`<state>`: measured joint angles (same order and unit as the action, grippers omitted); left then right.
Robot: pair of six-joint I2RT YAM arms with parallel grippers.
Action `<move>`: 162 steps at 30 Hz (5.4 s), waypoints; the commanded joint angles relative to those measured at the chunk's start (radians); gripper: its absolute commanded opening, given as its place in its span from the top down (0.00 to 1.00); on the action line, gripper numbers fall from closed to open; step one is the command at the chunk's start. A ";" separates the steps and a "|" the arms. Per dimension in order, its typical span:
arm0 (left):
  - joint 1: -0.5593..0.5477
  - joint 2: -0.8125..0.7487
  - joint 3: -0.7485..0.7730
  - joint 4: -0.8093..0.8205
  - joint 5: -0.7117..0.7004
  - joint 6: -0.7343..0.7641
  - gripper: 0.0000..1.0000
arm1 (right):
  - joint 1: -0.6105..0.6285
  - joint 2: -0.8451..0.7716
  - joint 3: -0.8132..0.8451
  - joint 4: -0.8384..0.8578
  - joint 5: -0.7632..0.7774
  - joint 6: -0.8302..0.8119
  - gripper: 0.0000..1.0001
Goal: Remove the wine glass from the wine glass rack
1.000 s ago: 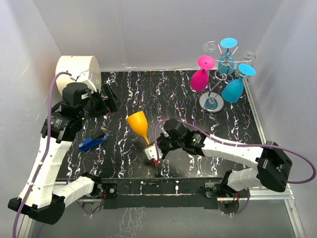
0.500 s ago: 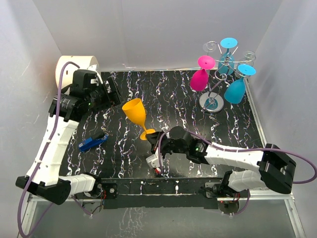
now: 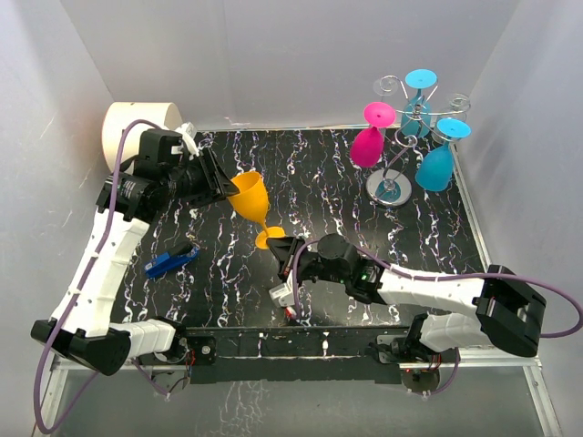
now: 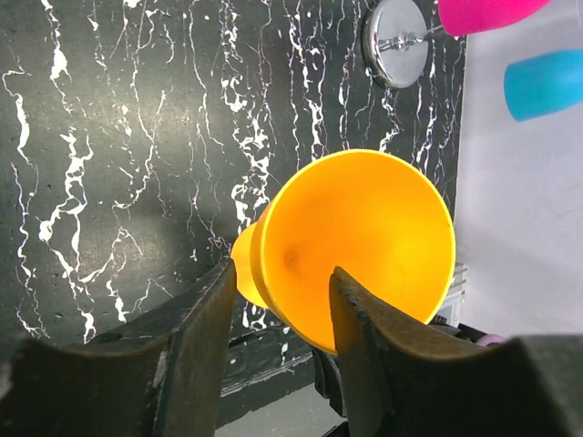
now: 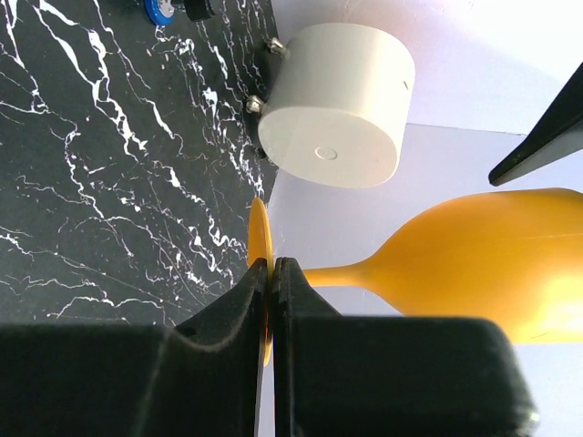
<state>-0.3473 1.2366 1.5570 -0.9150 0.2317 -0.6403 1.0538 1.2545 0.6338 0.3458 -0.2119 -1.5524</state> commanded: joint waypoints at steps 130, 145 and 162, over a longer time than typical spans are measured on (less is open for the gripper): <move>0.185 -0.212 -0.489 0.485 0.401 0.058 0.01 | -1.042 0.307 1.265 -1.022 0.000 1.998 0.35; 0.182 -0.212 -0.489 0.479 0.399 0.060 0.01 | -1.045 0.374 1.289 -1.016 -0.010 1.983 0.51; 0.181 -0.192 -0.473 0.471 0.388 0.072 0.01 | -1.045 0.378 1.220 -0.943 -0.044 2.040 0.71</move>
<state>-0.1612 1.0512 1.0527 -0.4271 0.6121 -0.5762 0.0166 1.6371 1.8622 -0.6754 -0.2424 0.4652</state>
